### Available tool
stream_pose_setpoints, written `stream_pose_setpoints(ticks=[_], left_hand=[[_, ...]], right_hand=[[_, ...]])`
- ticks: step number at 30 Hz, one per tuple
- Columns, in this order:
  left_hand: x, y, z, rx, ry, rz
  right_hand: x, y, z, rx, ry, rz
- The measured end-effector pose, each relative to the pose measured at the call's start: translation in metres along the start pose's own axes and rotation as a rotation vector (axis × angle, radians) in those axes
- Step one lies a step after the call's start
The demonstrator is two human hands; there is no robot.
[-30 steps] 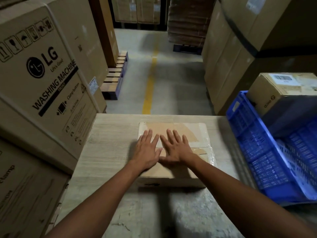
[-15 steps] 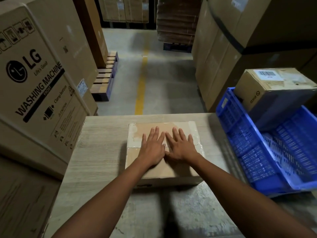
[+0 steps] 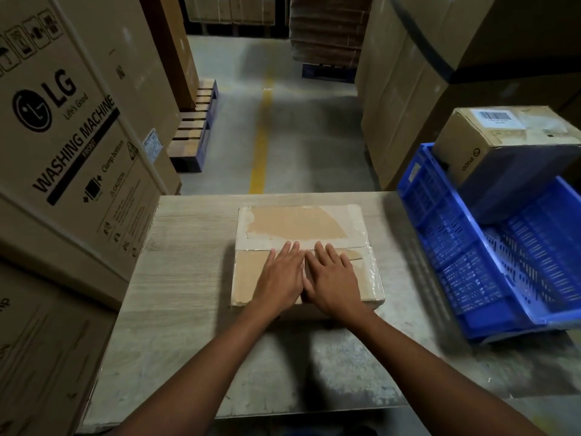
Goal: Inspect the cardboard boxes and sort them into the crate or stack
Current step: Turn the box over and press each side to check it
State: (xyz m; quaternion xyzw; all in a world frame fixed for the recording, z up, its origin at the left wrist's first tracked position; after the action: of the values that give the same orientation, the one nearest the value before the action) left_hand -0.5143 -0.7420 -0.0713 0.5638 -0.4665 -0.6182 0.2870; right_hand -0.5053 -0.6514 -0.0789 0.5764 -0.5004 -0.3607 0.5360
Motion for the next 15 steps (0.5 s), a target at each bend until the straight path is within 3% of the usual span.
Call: stream_pose_setpoints(ticks=[8, 15], left_hand=[[-0.005, 0.004, -0.002, 0.017, 0.012, 0.0], [-0.029, 0.009, -0.05, -0.061, -0.114, -0.073]], right_hand=[[-0.005, 0.011, 0.007, 0.058, 0.039, 0.012], [0.002, 0.024, -0.037, -0.297, 0.018, 0.026]])
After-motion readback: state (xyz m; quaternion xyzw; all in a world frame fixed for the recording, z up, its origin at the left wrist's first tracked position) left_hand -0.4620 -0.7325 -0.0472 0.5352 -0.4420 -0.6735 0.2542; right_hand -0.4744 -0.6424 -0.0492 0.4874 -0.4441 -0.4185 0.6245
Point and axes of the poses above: each hand's wrist, its own z-axis towards the middle knuckle, its own y-axis out of the back of the hand, x = y × z, the point moved 10 cm from there along z, towards the middle knuckle, and after that the axes turned 2 degrees about -z, right-handed, at the moved point
